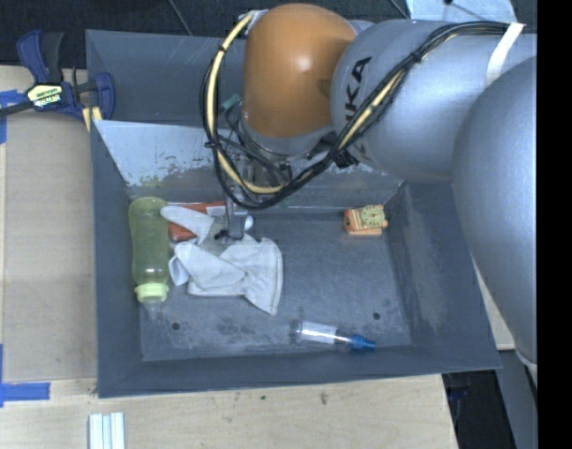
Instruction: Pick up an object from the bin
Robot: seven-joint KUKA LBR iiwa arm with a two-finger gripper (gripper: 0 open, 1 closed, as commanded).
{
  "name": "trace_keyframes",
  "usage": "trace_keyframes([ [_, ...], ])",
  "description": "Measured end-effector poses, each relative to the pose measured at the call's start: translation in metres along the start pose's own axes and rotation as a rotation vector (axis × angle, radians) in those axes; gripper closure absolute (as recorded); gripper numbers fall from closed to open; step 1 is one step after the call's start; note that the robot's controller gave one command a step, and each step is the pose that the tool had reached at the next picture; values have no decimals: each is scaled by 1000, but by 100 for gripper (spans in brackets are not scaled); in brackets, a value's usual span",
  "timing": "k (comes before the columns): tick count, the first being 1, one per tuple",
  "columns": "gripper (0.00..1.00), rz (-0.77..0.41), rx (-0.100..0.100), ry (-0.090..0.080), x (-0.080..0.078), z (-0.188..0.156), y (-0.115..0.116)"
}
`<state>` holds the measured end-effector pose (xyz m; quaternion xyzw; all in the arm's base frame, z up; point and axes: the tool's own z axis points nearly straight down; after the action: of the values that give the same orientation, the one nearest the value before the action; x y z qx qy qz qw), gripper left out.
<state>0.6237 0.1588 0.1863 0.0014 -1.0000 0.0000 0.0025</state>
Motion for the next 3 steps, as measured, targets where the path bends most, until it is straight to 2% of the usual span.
trace_keyframes([
  [1, 0, 3, -1, -8, -2, -6, -1],
  [2, 0, 20, -2, -12, 1, 38, -17],
  [3, 0, -16, 0, -8, 9, 81, -16],
])
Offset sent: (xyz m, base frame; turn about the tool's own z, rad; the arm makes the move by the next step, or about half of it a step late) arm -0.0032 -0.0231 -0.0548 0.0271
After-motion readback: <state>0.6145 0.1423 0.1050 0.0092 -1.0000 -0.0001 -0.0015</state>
